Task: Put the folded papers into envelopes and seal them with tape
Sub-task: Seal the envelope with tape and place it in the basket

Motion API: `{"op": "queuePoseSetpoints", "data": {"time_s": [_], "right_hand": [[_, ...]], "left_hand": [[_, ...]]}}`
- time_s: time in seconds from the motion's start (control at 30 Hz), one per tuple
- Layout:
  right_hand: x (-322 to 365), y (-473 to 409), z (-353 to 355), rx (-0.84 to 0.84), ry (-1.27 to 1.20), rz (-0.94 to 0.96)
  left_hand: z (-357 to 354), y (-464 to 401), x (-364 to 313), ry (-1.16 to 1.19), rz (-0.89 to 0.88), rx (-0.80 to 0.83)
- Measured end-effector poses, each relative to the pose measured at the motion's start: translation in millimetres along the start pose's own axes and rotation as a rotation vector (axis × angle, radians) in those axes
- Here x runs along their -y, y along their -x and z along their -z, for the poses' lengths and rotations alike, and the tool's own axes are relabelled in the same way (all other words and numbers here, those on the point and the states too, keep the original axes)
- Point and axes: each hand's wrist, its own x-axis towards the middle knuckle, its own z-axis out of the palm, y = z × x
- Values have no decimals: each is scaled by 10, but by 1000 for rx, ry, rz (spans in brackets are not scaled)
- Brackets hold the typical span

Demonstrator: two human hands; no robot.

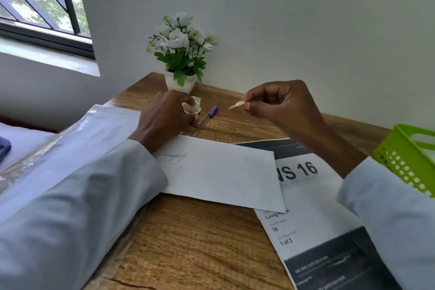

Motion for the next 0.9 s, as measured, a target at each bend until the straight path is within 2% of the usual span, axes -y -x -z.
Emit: {"op": "queuePoseSetpoints", "data": {"time_s": [0.23,0.33,0.43,0.5,0.57,0.6,0.67,0.8,0.9], "right_hand": [[74,663,197,-42,-95,-72],[61,831,253,-58,-152,-111],[41,925,287,-99,-234,-126],[19,948,297,-149,-327,-141],[-11,942,293,-199,-464,-166],[-23,933,284,-219,-526,-179],[-44,923,268,-255,-603,-201],[-57,931,257,-274,-708,-240],[-70,953,270,-262,-728,-289]], "left_hand": [[14,15,-99,-48,-96,48],[53,37,-100,-78,-65,95],[142,94,-232,-75,-106,18],[189,180,-449,155,-133,83],[249,318,-752,519,-56,363],[257,381,-877,634,-21,495],[219,460,-1039,734,-2,621],[177,502,-1160,908,42,621],[165,483,-1171,955,72,597]]}}
